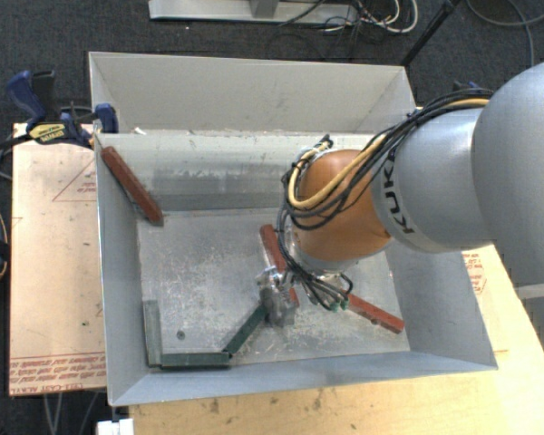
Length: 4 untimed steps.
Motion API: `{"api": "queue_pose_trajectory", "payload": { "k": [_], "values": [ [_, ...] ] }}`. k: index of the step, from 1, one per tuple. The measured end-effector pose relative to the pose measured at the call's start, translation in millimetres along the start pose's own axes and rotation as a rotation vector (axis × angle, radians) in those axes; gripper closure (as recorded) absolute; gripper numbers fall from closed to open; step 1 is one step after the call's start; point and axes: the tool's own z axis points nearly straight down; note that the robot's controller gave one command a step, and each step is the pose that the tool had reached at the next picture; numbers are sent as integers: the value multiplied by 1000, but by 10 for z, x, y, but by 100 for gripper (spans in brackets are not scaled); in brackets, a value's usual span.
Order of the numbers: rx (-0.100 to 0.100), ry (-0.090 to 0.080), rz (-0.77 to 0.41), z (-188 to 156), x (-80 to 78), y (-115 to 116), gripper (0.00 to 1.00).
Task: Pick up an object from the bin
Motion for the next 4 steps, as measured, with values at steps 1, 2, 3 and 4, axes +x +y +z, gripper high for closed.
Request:
{"api": "queue_pose_trajectory", "payload": {
  "k": [1,2,3,4],
  "values": [
    [-1,-1,-175,-8,-26,-39,100],
    [-4,-3,-232,-194,-244,626,0],
    [-2,-1,-227,-189,-237,595,0],
    [3,-2,-365,-108,-176,874,0]
  ]
}}
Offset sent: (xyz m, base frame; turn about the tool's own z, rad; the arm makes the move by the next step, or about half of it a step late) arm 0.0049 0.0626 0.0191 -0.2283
